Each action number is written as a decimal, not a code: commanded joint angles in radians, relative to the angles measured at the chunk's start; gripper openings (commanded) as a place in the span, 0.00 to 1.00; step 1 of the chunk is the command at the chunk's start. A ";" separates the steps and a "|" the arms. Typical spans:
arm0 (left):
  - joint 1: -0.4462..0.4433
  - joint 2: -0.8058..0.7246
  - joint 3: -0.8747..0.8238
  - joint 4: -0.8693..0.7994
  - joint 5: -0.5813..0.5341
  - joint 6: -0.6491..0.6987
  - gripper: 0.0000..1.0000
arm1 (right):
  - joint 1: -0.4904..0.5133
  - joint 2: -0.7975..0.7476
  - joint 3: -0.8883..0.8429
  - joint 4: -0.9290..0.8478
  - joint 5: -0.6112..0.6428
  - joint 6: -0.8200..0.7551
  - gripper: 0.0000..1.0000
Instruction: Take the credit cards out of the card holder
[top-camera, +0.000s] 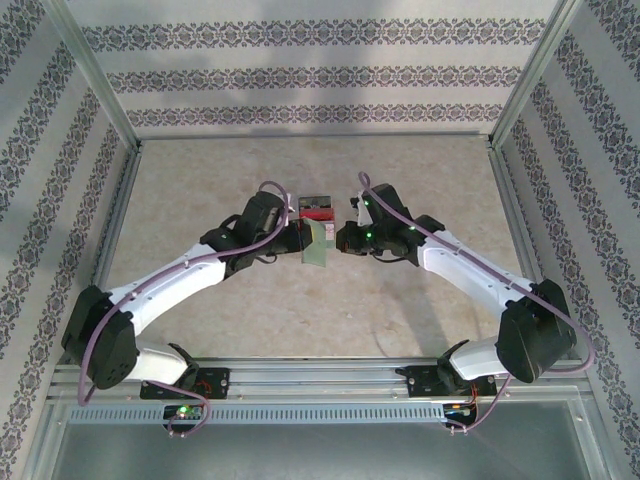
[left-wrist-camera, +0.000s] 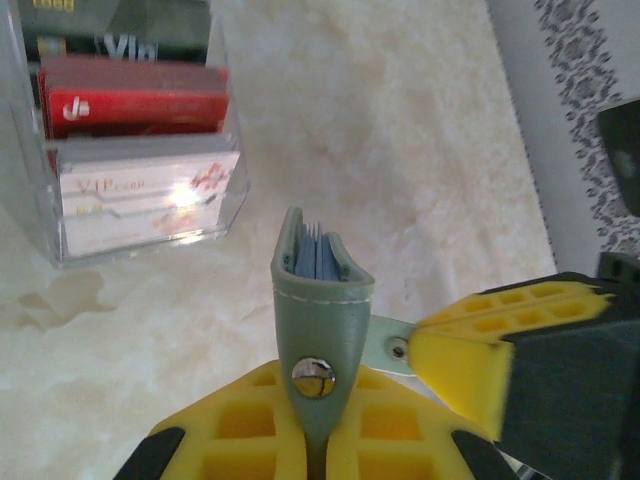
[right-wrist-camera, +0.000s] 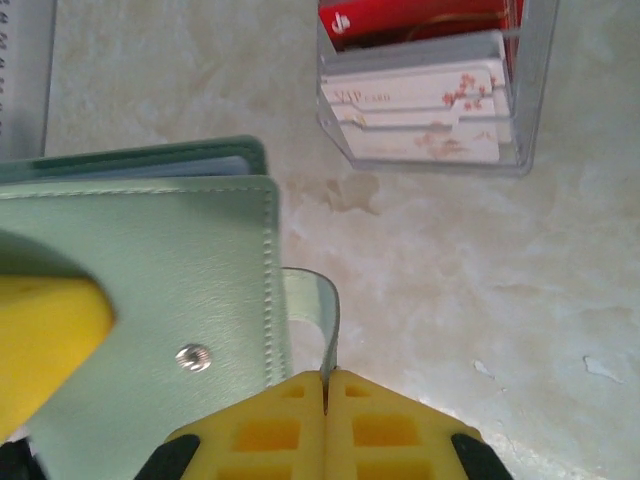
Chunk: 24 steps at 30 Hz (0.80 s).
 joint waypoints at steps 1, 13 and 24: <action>-0.023 0.020 -0.049 0.092 0.011 -0.042 0.00 | -0.002 -0.004 -0.052 0.032 -0.040 0.011 0.00; -0.047 0.149 -0.188 0.294 -0.003 -0.109 0.00 | 0.018 0.032 -0.183 0.133 -0.021 0.071 0.00; -0.054 0.249 -0.227 0.376 0.002 -0.130 0.05 | 0.017 0.052 -0.215 0.136 0.001 0.063 0.00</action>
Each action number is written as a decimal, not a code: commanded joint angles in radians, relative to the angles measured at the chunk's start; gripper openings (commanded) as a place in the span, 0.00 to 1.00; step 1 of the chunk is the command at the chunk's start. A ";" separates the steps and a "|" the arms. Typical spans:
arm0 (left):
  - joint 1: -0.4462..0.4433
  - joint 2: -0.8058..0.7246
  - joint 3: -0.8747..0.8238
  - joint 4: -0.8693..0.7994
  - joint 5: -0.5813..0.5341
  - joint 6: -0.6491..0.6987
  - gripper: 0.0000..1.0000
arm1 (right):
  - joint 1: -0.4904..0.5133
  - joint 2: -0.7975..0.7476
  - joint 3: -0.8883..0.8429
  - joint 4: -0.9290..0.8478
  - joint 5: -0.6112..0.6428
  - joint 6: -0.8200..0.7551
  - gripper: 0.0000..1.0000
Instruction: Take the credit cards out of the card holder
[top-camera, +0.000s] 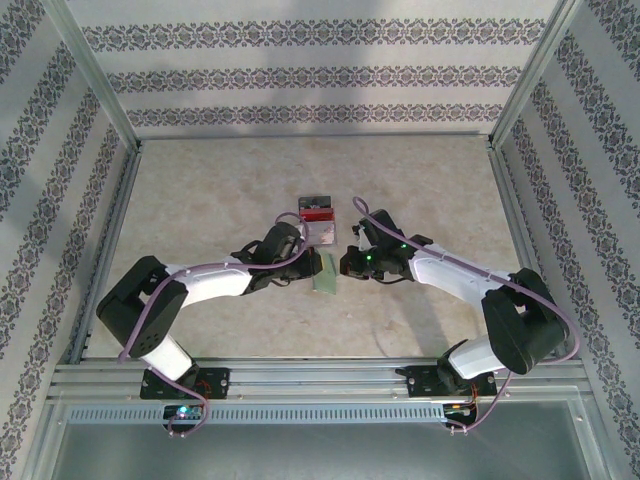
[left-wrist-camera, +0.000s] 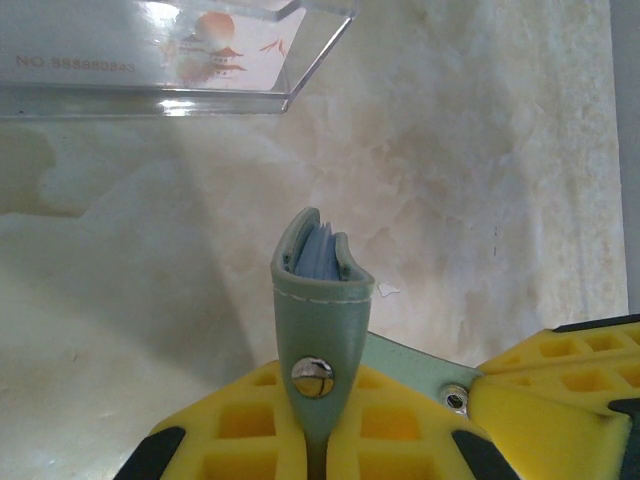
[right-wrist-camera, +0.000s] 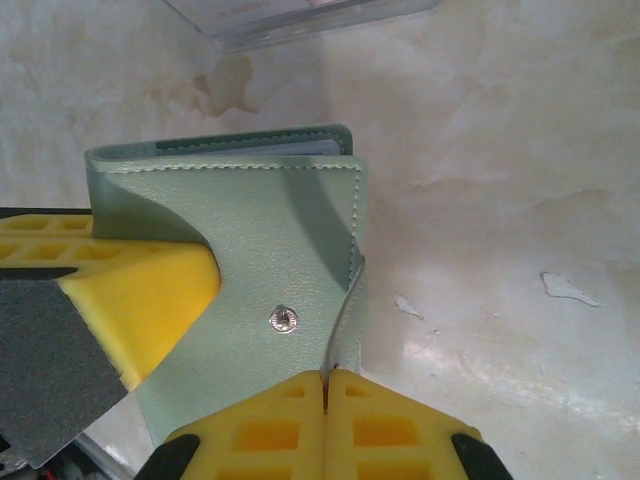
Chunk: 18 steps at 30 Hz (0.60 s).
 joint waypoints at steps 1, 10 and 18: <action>-0.005 0.026 -0.029 0.020 -0.043 -0.010 0.08 | 0.011 -0.005 -0.018 0.014 0.010 0.010 0.00; -0.004 0.031 -0.036 -0.006 -0.072 0.009 0.25 | 0.007 -0.014 -0.041 0.017 0.012 0.005 0.00; 0.013 -0.079 -0.034 -0.149 -0.163 0.080 0.49 | 0.004 -0.019 -0.049 0.045 -0.016 0.017 0.00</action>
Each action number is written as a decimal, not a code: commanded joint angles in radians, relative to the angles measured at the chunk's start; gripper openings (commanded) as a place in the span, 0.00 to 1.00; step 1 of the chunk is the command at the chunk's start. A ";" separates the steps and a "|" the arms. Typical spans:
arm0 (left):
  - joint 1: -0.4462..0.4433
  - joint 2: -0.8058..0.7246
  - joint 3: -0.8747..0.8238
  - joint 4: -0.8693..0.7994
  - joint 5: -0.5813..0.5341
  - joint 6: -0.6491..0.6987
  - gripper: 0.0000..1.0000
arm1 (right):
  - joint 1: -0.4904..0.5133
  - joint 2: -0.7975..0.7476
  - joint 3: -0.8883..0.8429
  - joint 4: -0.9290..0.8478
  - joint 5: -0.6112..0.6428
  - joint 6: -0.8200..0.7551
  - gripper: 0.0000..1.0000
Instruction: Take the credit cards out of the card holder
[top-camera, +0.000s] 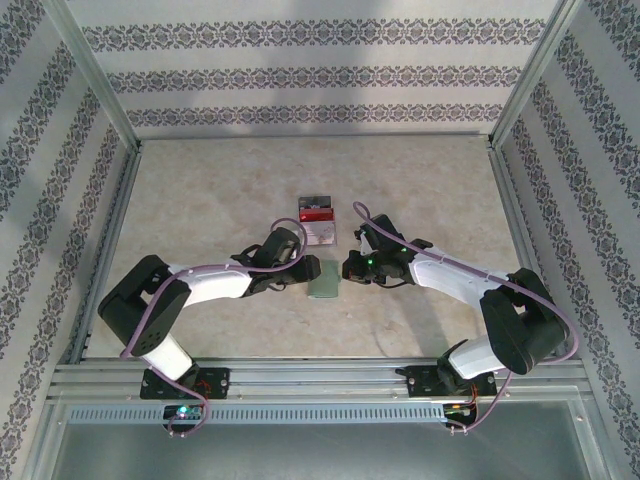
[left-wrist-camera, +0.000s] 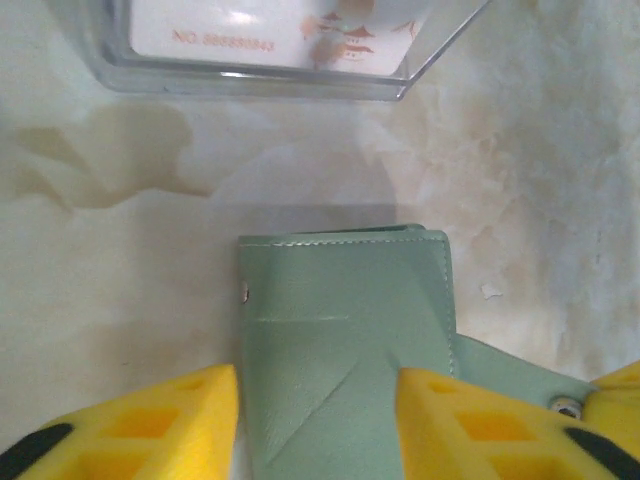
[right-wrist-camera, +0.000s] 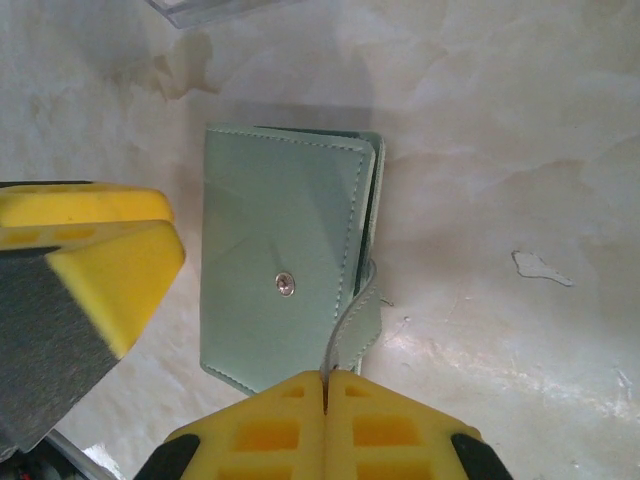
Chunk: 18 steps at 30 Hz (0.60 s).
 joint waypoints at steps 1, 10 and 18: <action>0.016 -0.082 -0.003 -0.097 -0.069 0.051 0.50 | 0.004 -0.021 -0.017 0.037 -0.031 0.018 0.00; 0.025 -0.176 0.038 -0.210 -0.010 0.116 0.51 | -0.002 -0.056 -0.046 0.129 -0.092 0.063 0.00; 0.024 -0.138 0.033 -0.153 0.058 0.084 0.53 | -0.004 -0.088 -0.054 0.174 -0.119 0.076 0.00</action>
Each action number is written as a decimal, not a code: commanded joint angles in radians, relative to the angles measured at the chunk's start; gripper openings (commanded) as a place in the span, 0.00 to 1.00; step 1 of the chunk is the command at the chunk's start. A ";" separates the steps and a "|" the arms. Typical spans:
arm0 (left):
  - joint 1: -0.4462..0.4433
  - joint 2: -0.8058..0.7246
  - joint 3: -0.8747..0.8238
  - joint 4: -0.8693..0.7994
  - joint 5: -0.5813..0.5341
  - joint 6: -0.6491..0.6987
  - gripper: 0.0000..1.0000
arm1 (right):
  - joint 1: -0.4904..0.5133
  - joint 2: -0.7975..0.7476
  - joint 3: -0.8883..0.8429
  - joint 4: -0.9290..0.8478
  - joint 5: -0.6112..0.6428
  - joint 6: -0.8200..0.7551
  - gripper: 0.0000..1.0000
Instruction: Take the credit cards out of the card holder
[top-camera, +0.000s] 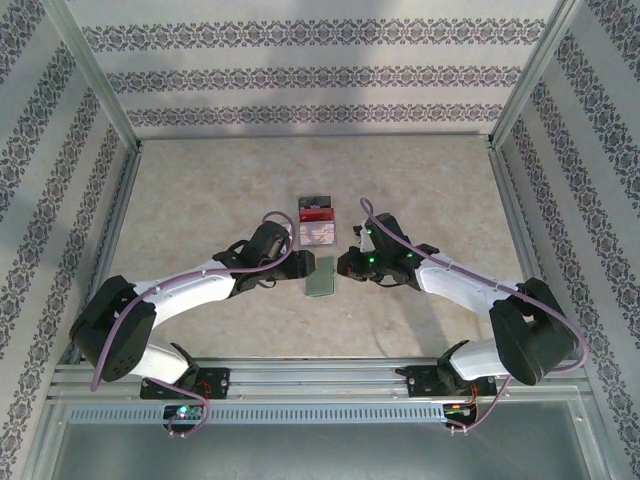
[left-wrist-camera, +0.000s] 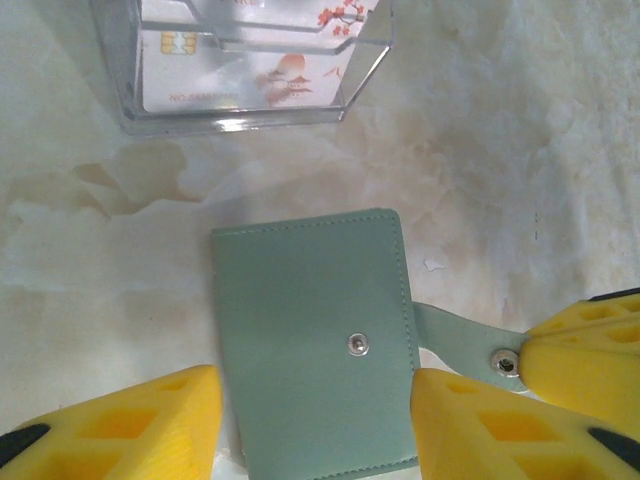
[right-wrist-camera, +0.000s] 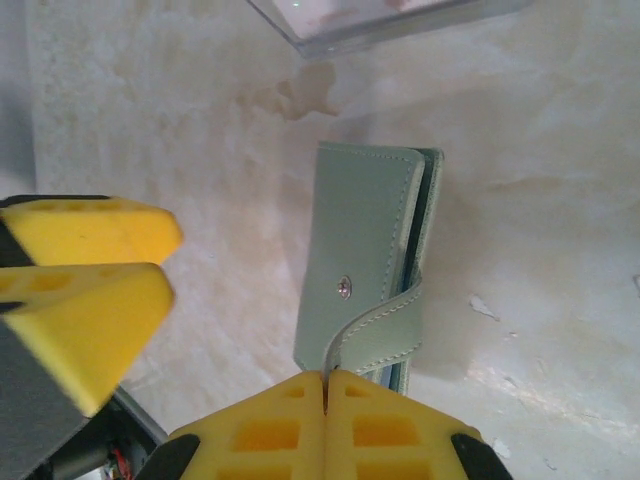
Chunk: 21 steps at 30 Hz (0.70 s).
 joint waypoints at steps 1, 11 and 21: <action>0.006 0.035 0.021 0.000 0.046 0.006 0.54 | -0.006 -0.019 -0.007 0.035 -0.027 0.013 0.00; 0.005 0.102 0.042 0.028 0.088 0.003 0.61 | -0.004 -0.029 -0.007 0.077 -0.061 0.026 0.00; 0.005 0.103 0.041 0.051 0.091 -0.003 0.75 | -0.004 -0.033 -0.006 0.109 -0.098 0.029 0.00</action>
